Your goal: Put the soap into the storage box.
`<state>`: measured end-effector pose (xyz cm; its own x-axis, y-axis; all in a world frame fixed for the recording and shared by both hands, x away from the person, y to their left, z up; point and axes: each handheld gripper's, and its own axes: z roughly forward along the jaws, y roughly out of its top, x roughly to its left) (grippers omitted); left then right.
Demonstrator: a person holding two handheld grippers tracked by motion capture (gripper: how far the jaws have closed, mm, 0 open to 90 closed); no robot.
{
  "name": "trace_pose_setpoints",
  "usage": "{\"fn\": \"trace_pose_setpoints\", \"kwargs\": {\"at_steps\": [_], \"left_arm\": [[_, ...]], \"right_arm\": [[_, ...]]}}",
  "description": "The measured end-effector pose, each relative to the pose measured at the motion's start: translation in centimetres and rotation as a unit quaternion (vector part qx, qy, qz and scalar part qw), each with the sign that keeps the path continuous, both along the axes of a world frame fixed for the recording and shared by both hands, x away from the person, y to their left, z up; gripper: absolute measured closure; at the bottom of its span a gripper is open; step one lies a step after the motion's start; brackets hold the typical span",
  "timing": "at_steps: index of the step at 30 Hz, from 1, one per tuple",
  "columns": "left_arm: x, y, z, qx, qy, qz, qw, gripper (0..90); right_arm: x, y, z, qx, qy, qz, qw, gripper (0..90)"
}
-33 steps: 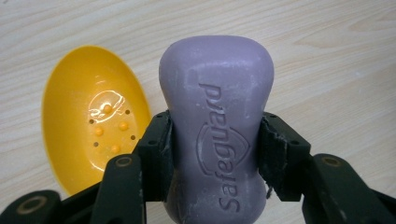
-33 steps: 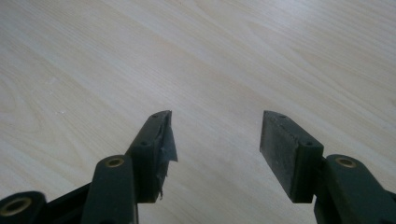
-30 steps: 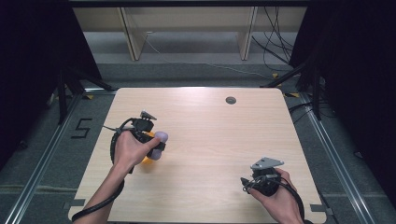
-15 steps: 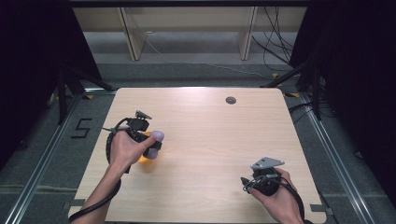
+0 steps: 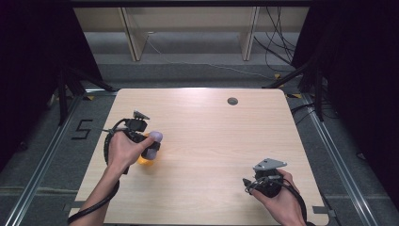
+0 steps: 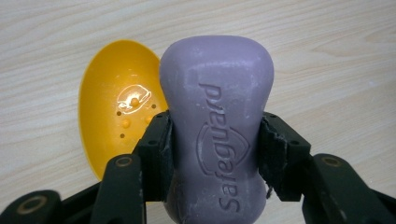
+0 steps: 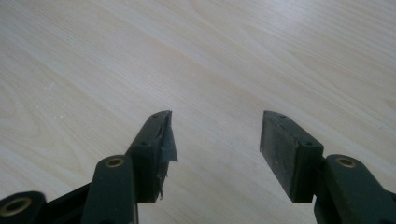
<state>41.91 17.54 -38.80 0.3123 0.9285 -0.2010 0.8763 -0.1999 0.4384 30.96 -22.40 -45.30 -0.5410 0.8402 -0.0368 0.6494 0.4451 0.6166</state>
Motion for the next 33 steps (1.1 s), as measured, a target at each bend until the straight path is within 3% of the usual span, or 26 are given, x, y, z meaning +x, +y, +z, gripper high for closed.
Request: {"fn": "trace_pose_setpoints", "kwargs": {"at_steps": [33], "left_arm": [[0.8, 3.0, -0.1, -0.004, -0.004, 0.025, 0.9997, 49.3]], "right_arm": [[0.0, 0.0, 0.1, 0.007, 0.002, -0.009, 0.9999, 44.3]]}}
